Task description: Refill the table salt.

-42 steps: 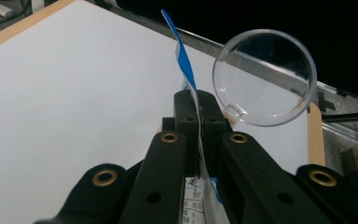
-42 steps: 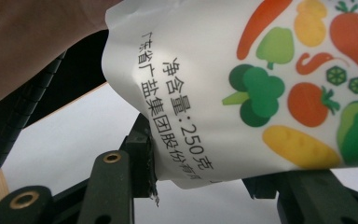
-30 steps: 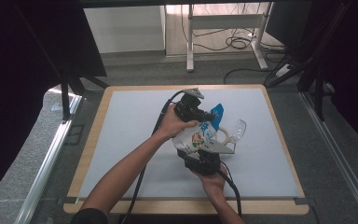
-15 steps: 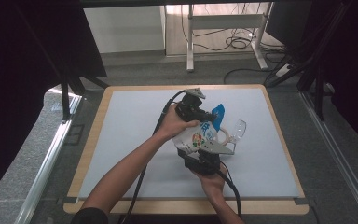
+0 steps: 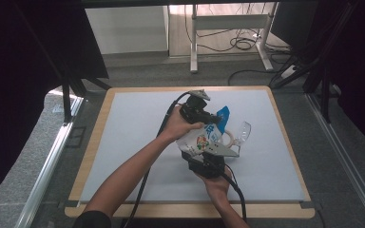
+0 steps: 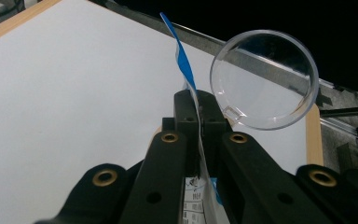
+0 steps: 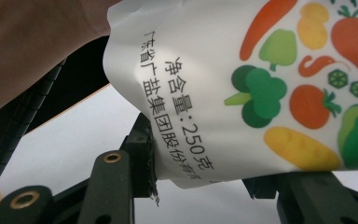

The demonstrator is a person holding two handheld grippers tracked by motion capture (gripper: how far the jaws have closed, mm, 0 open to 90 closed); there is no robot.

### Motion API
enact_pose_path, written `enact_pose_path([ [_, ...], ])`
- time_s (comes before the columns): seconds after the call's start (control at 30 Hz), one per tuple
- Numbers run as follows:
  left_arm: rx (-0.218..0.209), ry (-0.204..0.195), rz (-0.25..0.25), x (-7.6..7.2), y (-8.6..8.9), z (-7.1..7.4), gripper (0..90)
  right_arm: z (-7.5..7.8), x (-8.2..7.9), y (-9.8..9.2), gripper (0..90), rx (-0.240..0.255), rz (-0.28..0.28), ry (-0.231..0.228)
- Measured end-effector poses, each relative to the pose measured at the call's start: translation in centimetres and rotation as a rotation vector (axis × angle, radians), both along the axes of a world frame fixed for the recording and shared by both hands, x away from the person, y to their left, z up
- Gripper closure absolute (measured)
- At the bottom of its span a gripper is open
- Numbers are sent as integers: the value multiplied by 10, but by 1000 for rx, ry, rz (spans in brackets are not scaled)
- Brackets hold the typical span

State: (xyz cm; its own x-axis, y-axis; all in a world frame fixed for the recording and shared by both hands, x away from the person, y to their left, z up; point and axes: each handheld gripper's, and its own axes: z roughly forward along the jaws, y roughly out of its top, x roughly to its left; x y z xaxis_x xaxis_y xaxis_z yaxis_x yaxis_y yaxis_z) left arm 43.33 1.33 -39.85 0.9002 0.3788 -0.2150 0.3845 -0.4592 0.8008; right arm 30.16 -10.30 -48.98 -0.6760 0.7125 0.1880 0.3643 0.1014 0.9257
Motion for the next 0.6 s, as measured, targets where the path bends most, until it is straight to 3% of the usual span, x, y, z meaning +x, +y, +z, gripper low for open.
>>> enact_pose_path([
  [0.6,0,3,-1,1,1,0,896,1,-1,1,545,15,-4,8],
])
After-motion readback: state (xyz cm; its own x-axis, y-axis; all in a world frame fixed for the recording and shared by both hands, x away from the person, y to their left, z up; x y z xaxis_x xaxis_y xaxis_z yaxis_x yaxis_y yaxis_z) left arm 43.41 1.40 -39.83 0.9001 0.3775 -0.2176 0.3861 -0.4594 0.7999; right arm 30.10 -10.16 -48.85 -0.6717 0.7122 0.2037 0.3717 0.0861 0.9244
